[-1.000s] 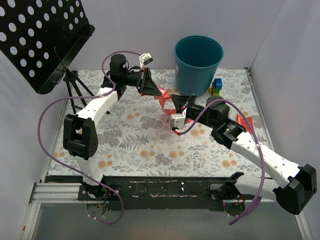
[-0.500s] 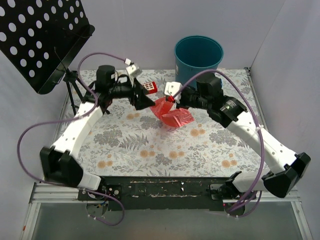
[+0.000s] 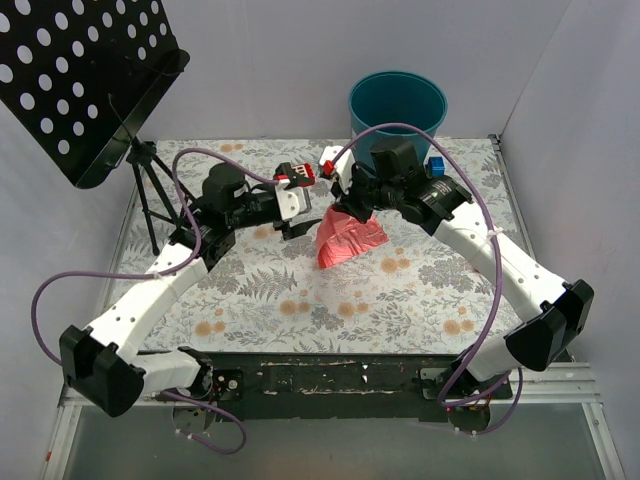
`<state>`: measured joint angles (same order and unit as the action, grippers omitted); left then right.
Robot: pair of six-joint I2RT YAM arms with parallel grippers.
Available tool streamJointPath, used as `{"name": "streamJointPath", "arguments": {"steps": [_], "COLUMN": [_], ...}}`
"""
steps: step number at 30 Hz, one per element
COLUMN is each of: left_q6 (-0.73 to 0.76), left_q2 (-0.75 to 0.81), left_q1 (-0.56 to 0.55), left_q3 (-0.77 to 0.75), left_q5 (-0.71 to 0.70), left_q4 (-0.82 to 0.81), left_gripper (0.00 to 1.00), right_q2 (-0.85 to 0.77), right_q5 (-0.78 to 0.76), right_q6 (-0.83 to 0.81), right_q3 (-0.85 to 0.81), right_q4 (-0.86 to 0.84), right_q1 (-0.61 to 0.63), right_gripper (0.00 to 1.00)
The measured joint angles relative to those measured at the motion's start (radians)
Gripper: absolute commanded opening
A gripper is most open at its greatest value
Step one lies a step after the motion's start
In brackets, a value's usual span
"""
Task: Put the trash bags into the trash bin
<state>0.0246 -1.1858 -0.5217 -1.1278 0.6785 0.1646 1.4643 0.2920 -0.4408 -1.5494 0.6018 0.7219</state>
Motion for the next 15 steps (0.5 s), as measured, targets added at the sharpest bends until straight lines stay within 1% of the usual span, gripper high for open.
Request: {"name": "streamJointPath", "arguments": {"steps": [4, 7, 11, 15], "left_q6": [0.012, -0.02, -0.093, -0.123], "left_q2": [-0.069, -0.096, -0.071, -0.012], "left_q1": [-0.034, -0.063, -0.094, -0.129], "left_q3": [-0.019, -0.043, -0.049, -0.048], "left_q5": [-0.04, -0.083, -0.137, -0.181], "left_q4": [0.033, 0.045, 0.037, 0.028], "left_gripper": [0.73, 0.75, 0.78, 0.8], "right_q2": [0.0, 0.0, 0.005, 0.015], "right_q5": [-0.018, -0.067, -0.155, -0.222], "right_q6": [0.046, 0.091, 0.168, 0.231], "right_q3": [-0.02, -0.021, -0.033, -0.052], "right_q4": [0.0, -0.003, -0.005, -0.013], "right_q1": [-0.001, -0.001, -0.004, -0.009], "right_gripper": [0.01, 0.01, 0.01, 0.01]}}
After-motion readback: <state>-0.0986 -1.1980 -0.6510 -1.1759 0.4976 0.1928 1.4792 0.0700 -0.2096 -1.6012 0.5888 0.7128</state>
